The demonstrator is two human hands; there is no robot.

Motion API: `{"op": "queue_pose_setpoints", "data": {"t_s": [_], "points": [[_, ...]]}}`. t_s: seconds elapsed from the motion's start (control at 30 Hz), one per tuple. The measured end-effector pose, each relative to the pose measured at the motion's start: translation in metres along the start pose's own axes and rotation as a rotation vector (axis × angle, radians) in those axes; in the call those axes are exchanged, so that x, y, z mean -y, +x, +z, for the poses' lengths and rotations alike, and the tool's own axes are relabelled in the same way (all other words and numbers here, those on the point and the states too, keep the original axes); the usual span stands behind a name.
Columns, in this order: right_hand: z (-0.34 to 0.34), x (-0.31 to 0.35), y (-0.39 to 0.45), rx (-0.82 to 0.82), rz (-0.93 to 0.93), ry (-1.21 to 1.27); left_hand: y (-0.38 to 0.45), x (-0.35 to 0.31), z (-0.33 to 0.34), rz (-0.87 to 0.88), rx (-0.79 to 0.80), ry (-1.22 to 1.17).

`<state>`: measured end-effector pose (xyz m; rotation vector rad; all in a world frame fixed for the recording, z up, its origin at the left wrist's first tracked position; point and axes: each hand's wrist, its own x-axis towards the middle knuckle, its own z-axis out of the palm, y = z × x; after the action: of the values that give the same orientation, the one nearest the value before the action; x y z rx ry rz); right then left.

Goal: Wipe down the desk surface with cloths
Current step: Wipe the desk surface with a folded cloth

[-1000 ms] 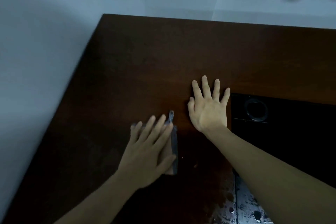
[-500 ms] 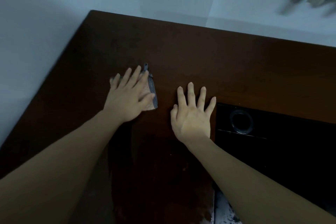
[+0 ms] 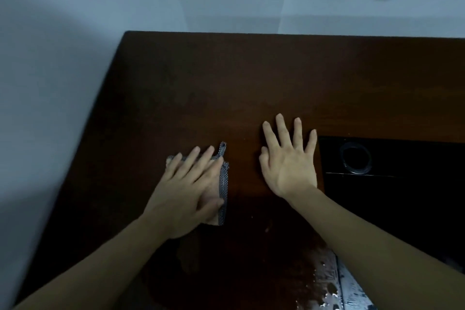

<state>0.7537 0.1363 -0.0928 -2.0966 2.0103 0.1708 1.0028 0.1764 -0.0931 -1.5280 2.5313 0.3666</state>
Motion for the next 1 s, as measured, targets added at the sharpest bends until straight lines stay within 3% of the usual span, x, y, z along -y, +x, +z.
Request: {"op": "queue_pose_setpoints", "data": {"t_s": [0.3,0.53,0.63,0.83,1.0], "points": [[0.0,-0.001,0.001,-0.01,0.003,0.0,0.098,0.042,-0.034,-0.27,0.004,0.026],[-0.012,0.026,0.004,-0.098,-0.001,0.015,-0.017,0.016,-0.005,0.051,0.035,-0.013],[-0.007,0.056,0.006,-0.013,-0.03,0.124,-0.035,0.035,-0.001,0.068,0.052,0.01],[0.006,0.069,0.009,-0.021,-0.021,0.029,0.039,0.095,-0.024,-0.188,-0.048,0.064],[0.009,0.071,0.008,-0.022,-0.019,0.012,0.074,0.115,-0.029,-0.301,-0.055,0.011]]}}
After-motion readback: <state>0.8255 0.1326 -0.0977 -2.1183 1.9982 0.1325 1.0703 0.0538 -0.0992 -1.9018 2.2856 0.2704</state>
